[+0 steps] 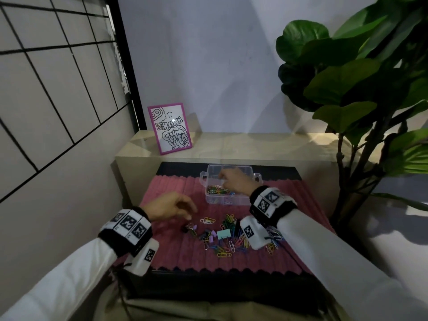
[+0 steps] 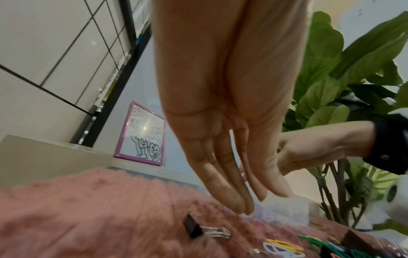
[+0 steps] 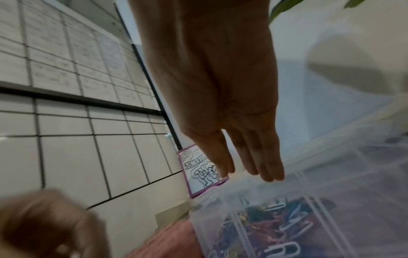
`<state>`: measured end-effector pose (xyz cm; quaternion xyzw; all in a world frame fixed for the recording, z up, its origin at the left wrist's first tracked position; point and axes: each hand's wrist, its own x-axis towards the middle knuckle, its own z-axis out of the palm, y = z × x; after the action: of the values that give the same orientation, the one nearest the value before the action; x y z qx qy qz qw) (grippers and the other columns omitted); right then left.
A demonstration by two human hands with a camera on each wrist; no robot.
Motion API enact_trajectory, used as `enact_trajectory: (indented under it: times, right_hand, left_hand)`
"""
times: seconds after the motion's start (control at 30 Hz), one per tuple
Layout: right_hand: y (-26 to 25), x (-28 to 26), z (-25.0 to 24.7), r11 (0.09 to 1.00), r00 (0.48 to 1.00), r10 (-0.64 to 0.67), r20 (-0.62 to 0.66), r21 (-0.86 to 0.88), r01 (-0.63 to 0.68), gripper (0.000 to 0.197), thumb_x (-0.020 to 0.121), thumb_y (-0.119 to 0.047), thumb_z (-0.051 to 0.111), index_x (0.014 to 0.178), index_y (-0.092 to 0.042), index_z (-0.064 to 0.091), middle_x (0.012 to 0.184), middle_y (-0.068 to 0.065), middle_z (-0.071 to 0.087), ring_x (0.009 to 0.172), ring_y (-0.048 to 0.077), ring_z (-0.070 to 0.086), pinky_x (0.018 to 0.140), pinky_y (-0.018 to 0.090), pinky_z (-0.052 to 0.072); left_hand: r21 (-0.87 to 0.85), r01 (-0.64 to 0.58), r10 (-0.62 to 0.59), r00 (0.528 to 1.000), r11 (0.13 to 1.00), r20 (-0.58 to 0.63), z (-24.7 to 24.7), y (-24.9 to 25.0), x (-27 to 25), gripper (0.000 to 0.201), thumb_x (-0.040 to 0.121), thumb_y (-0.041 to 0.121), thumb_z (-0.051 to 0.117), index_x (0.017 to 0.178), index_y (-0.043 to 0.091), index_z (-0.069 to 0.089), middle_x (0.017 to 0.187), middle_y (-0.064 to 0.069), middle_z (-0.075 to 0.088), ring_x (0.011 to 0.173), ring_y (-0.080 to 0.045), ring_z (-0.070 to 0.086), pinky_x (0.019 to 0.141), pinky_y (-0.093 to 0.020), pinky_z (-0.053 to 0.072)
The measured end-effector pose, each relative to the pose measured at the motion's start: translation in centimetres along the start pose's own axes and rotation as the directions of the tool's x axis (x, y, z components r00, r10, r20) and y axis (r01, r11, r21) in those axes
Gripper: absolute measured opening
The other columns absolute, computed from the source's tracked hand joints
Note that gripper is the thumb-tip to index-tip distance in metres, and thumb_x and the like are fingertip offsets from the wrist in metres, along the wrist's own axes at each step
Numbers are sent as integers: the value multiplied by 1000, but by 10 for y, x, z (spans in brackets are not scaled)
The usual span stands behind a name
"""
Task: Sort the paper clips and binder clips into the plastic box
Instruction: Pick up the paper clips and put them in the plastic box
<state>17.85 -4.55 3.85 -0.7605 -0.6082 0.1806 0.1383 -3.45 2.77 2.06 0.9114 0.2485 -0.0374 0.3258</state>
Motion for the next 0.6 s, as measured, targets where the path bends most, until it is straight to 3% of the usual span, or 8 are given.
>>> enact_trajectory:
  times: [0.07,0.13,0.2,0.27,0.4,0.53,0.6]
  right_hand:
    - [1,-7,5,996,995,-83,-63,-20,82,23,89,-1,48,110,-4,58,118,15,59,105,27,59,88,34,49]
    - [4,-16,8,982,980,-184,-80,-51,180,17,88,-1,51,100,-6,63,106,10,65,94,21,62,81,32,52]
    - [4,-27,10,961,971,-235,37,-139,238,16,88,-4,52,99,-7,64,102,8,66,89,18,60,71,22,45]
    - [8,-35,18,951,963,-211,171,-191,242,19,89,-9,53,105,-6,62,105,11,65,95,22,61,73,23,41]
    - [15,-44,39,943,956,-216,198,-213,257,30,86,-17,61,114,-6,55,110,13,62,102,27,59,80,32,46]
    - [15,-42,38,964,951,-173,258,-154,217,26,84,-7,61,109,-3,56,108,16,62,87,23,54,70,26,38]
    - [17,-39,34,980,951,-150,271,-88,180,22,80,-7,67,101,-4,62,102,14,64,84,16,51,64,23,39]
  left_hand:
    - [36,-16,16,1000,999,0,3,11,10,28,82,10,65,110,13,64,101,3,65,69,12,57,68,-2,44]
    - [137,-47,43,999,989,32,11,22,21,29,84,9,62,113,10,62,107,-1,66,84,0,60,78,-9,44]
    - [255,-76,55,995,964,87,23,32,33,32,84,10,61,116,8,59,115,-8,65,102,-18,61,89,-23,45]
    - [399,-75,24,991,914,131,35,39,44,39,84,14,60,122,6,53,121,-14,60,109,-28,57,91,-30,43]
    - [481,-63,-6,990,875,142,41,46,57,38,87,14,56,121,-1,50,121,-20,59,109,-33,57,90,-34,42]
    - [414,-29,-39,987,910,155,35,38,57,36,82,12,61,116,3,55,116,-16,62,106,-30,59,85,-31,44]
    - [345,-33,-19,989,938,146,31,30,58,30,81,9,61,111,6,58,106,-13,65,95,-25,63,78,-28,47]
